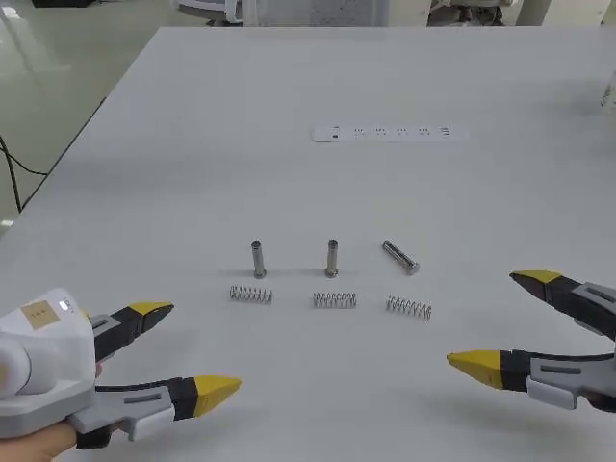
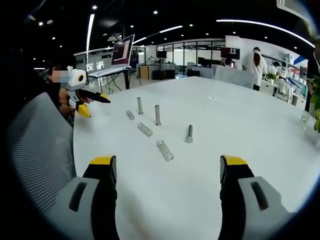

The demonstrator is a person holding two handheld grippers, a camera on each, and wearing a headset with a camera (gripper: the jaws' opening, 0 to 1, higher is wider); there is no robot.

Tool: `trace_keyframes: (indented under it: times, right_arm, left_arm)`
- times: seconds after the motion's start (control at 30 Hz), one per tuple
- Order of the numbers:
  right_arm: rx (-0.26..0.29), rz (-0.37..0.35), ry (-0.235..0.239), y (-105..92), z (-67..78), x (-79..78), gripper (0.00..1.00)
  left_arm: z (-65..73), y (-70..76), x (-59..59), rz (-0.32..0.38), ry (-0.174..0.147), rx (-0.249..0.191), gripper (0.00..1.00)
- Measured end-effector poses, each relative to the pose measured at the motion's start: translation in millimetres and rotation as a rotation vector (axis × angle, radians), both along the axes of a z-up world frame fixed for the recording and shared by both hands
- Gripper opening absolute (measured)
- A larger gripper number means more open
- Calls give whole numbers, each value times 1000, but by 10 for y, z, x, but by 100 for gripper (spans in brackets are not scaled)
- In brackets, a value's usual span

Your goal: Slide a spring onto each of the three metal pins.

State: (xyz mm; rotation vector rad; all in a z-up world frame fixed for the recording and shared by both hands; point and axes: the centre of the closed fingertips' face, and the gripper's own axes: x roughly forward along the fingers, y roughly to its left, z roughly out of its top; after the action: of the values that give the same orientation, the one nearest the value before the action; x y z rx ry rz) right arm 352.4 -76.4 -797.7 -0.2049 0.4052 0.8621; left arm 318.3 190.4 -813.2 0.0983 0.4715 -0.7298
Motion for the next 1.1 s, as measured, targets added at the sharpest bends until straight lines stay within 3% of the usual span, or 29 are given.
trace_keyframes:
  times: [0.4, 0.83, 1.1]
  right_arm:
    - [-9, -6, -8, -38, 89, 58, 86]
    - [-35, 9, -24, 21, 212, 270, 81]
    - [-42, 32, -8, 99, 233, 390, 79]
  left_arm:
    - [7, -27, -2, -1, -2, -5, 74]
    - [21, -28, -13, 2, -7, -10, 74]
    - [23, -12, -16, 9, -5, -12, 74]
